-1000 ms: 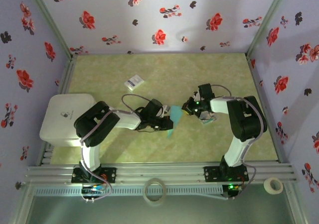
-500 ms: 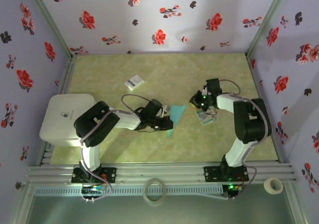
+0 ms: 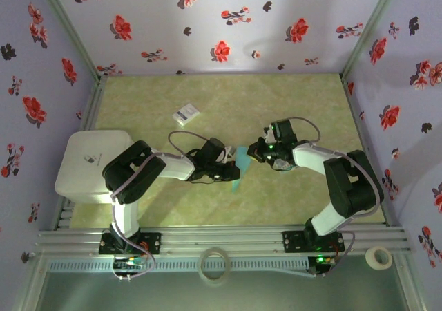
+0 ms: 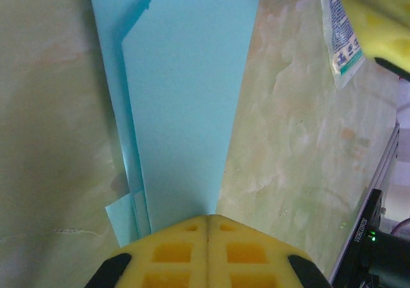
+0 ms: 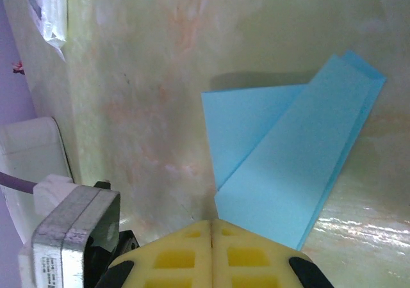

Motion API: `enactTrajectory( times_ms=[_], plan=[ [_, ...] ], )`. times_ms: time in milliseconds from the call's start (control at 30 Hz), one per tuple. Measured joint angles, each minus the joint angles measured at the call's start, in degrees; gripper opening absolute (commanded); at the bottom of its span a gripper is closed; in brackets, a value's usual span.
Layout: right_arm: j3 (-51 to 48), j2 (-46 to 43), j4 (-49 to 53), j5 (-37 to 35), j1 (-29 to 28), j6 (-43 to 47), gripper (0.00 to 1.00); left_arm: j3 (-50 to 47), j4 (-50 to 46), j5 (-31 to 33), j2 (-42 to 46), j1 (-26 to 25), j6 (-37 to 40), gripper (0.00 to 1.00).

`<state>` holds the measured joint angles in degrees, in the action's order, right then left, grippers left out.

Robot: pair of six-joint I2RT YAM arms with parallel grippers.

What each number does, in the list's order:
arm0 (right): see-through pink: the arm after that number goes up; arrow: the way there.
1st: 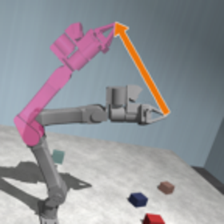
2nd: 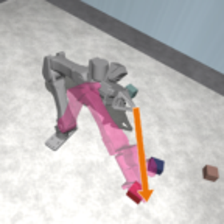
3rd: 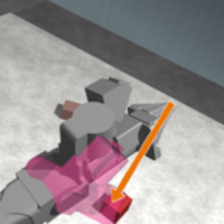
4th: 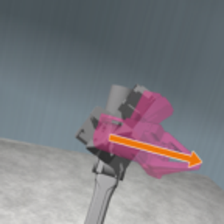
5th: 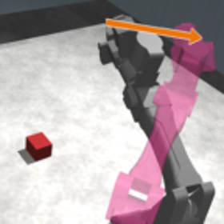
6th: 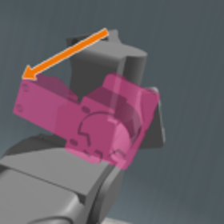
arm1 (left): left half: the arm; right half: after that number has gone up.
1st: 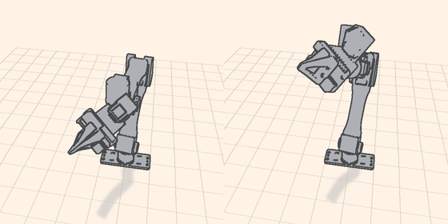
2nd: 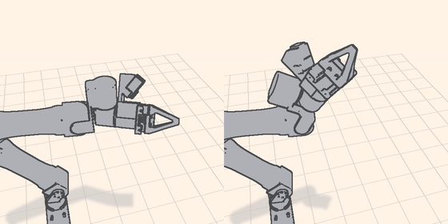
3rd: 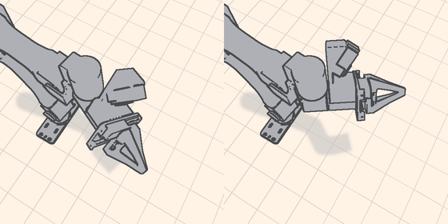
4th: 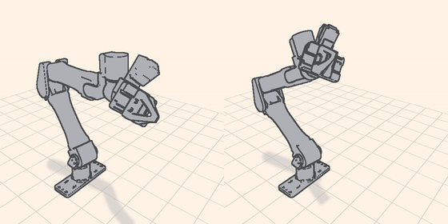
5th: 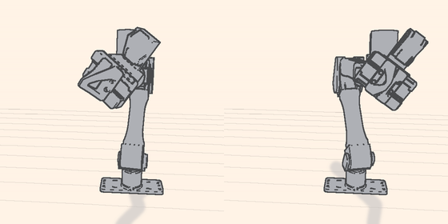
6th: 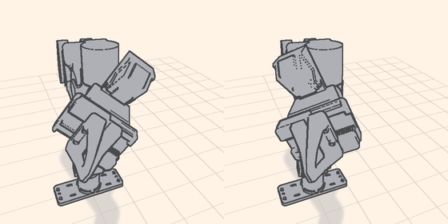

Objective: Fold a paper plane with a square sheet of paper (pick it up from the middle)

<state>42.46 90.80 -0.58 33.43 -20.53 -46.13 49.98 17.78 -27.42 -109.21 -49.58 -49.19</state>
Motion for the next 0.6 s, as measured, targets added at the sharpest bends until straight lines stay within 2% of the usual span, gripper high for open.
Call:
enactTrajectory(
  times_ms=[600],
  plan=[
    [-0.07, 2.16, -1.29, 1.09, -0.72, -1.01, 0.05, -0.22, 0.48, -0.02, 0.0, 0.0, -0.02, 0.0]
  ],
)
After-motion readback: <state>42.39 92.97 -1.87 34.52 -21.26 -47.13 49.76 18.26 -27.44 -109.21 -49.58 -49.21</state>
